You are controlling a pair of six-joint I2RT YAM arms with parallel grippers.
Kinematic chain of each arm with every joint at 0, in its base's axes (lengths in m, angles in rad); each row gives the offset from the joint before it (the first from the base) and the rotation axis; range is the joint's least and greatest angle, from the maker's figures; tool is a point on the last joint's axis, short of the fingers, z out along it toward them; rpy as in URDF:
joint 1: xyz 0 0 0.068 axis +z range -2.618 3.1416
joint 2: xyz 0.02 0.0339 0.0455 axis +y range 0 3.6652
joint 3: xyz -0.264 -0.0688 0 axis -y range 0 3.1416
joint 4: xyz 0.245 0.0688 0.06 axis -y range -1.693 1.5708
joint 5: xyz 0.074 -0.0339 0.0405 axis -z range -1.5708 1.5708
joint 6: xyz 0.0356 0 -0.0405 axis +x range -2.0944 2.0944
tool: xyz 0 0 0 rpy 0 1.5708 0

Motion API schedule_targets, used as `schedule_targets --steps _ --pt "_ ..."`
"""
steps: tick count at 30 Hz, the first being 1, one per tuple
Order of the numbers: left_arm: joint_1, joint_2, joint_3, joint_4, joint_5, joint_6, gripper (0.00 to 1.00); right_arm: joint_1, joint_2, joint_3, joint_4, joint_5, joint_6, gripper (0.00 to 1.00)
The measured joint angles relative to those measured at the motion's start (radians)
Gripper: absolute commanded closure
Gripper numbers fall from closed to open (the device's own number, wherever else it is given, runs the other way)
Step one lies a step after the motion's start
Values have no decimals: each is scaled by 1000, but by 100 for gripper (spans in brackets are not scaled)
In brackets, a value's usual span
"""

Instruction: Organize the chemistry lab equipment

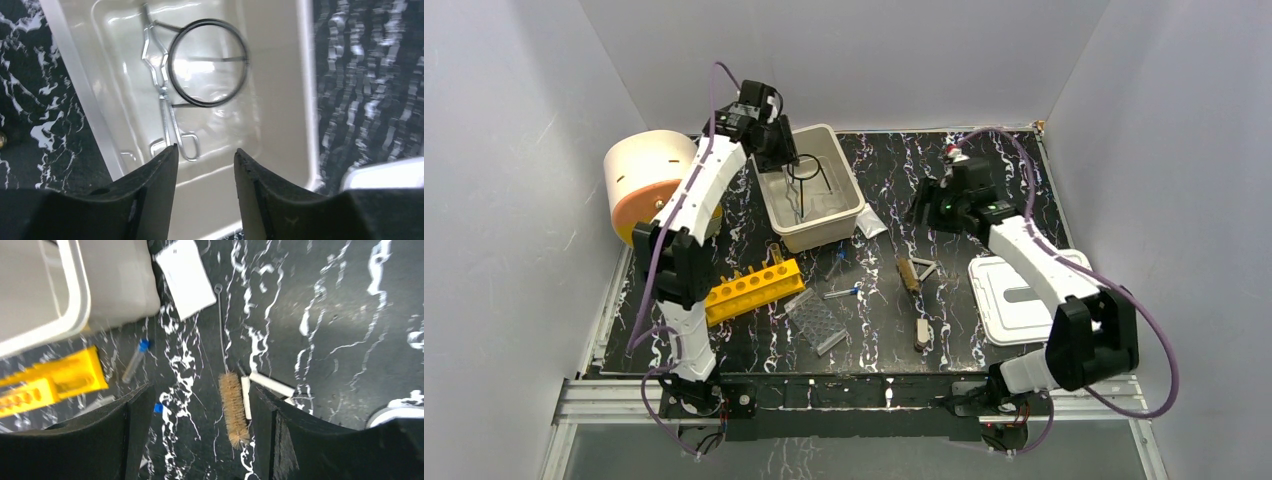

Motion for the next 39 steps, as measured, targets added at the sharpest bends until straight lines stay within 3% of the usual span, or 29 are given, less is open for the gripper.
schedule_targets --steps 6,10,18,30,33,38,39 --pt "0 -205 -97 91 101 38 21 162 150 26 -87 117 -61 37" --pt "0 -358 -229 177 123 57 2 194 271 76 -132 166 -87 38" --pt "6 -505 -392 277 136 66 2 196 437 238 -142 191 -147 44" --pt "6 -514 -426 289 165 63 2 217 587 322 -196 180 -188 62" --pt "6 -514 -426 289 179 60 2 227 622 354 -221 193 -188 70" --pt "6 -514 -426 287 191 60 2 236 645 386 -238 228 -187 99" --pt "6 -514 -426 286 192 60 2 236 645 387 -240 232 -187 100"
